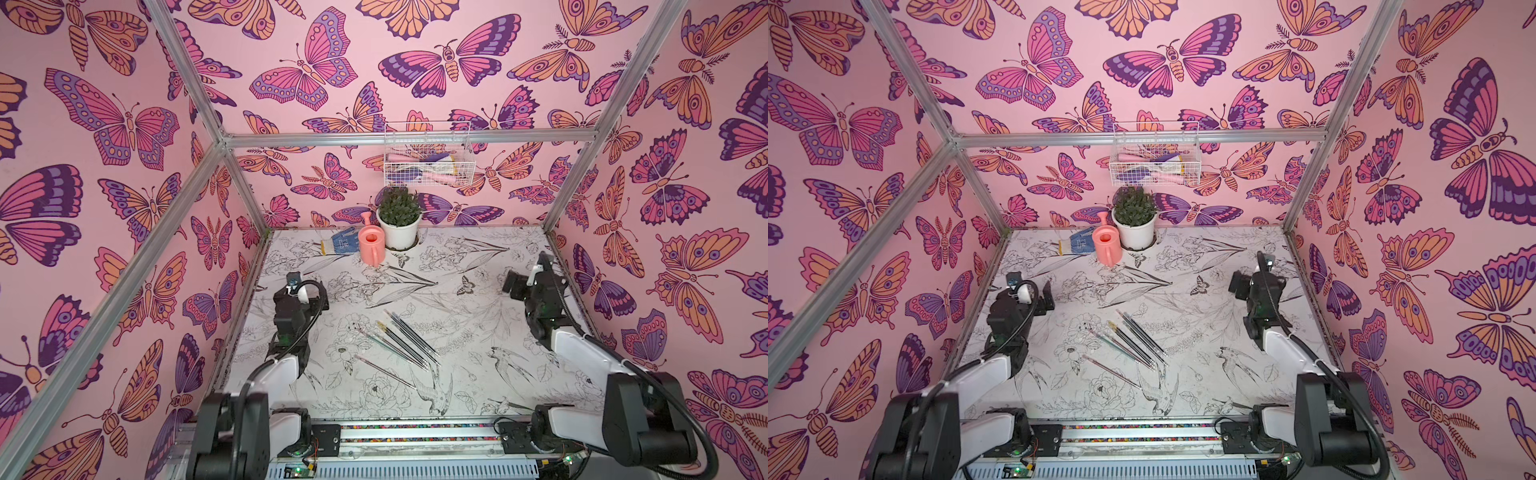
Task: Remove the protective cover of the pencils
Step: Pick up the pencil from the center of the board.
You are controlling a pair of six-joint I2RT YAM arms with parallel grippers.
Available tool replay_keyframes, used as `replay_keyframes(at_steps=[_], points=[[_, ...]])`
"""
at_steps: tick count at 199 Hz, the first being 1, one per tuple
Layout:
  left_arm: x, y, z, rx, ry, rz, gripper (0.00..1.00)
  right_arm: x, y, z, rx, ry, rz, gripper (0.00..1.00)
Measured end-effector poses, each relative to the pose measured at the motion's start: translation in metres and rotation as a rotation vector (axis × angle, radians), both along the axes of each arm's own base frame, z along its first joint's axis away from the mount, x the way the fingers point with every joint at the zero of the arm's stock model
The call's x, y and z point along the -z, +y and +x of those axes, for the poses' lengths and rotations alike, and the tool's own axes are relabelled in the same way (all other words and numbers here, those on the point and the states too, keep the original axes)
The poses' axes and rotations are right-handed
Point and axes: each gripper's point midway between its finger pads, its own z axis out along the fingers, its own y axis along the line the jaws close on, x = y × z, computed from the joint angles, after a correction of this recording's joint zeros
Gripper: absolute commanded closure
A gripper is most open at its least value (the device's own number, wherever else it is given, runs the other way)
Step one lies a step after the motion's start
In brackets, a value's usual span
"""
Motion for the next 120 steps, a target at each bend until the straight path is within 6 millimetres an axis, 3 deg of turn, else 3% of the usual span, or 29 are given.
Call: replay_keyframes(at_steps=[16, 37, 45, 56, 66, 83, 100, 120], points=[[-0.031, 0.005, -0.019, -0.033, -0.042, -0.078, 0.02, -0.024, 0.012, 0.000, -0.049, -0.028, 0.080, 0.01], [-0.071, 0.003, -0.041, -0.025, -0.088, -0.191, 0.02, -0.024, 0.046, -0.009, -0.201, -0.007, 0.237, 0.00], [-0.077, 0.003, -0.048, -0.025, -0.103, -0.244, 0.02, -0.022, 0.063, -0.014, -0.270, 0.005, 0.305, 0.00], [-0.071, 0.008, -0.061, -0.063, -0.098, -0.381, 0.00, -0.020, 0.088, -0.024, -0.352, 0.020, 0.370, 0.01], [-0.053, 0.021, -0.072, -0.141, -0.061, -0.521, 0.00, -0.020, 0.116, -0.038, -0.437, 0.039, 0.408, 0.01], [-0.025, 0.035, -0.088, -0.214, -0.032, -0.702, 0.01, -0.038, 0.153, -0.063, -0.556, 0.027, 0.456, 0.01], [-0.013, 0.031, -0.098, -0.210, -0.019, -0.830, 0.01, -0.066, 0.162, -0.081, -0.619, -0.060, 0.503, 0.01], [-0.020, 0.021, -0.109, -0.174, -0.044, -0.932, 0.01, -0.086, 0.156, -0.102, -0.622, -0.135, 0.544, 0.00]])
